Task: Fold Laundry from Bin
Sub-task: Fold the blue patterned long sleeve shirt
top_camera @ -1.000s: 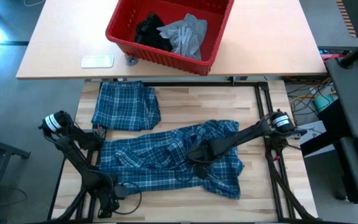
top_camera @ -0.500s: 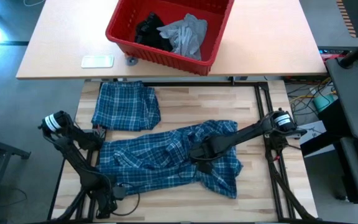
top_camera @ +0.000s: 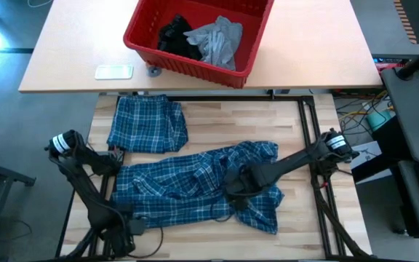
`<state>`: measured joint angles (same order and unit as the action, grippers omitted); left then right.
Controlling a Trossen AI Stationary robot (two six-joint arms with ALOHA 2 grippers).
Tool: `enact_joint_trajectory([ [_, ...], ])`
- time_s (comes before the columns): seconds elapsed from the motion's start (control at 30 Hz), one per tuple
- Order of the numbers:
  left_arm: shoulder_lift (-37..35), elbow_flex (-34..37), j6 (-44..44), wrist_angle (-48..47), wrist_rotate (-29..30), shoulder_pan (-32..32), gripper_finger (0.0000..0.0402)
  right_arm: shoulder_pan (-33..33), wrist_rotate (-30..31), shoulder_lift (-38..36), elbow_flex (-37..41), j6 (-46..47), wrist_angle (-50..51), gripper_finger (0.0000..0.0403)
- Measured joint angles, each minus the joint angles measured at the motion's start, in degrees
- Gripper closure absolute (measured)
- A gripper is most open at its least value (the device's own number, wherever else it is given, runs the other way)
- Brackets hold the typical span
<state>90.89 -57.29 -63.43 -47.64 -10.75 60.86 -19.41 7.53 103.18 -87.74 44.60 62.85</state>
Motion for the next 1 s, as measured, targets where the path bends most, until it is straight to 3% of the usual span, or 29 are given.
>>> enact_joint_trajectory([
  [0.17,0.0,-6.1,3.0,-2.6,0.2,0.1,0.0109,-3.2,-2.1,0.9,0.1,5.7,-2.1,0.0133],
  [0.37,-0.2,-11.7,5.0,-14.4,-1.5,0.3,0.0094,-6.8,-4.9,0.9,0.1,13.0,-2.1,0.0129],
  [0.6,-0.2,-8.1,-0.1,-15.8,-7.7,0.3,0.0080,-8.2,-4.5,0.9,0.4,14.9,-2.2,0.0129],
  [0.73,-0.2,-5.9,-2.7,-15.9,-8.0,0.6,0.0062,-8.1,-4.5,0.9,0.4,14.8,-2.3,0.0129],
  [0.87,-2.1,-7.3,-4.8,-22.2,-5.6,0.6,0.0051,-8.7,-4.4,0.9,0.4,14.7,-2.3,0.0129],
  [1.0,-5.8,-8.7,-6.4,-23.8,2.1,-0.1,0.0048,-8.9,-4.3,0.9,0.5,14.1,-2.9,0.0129],
])
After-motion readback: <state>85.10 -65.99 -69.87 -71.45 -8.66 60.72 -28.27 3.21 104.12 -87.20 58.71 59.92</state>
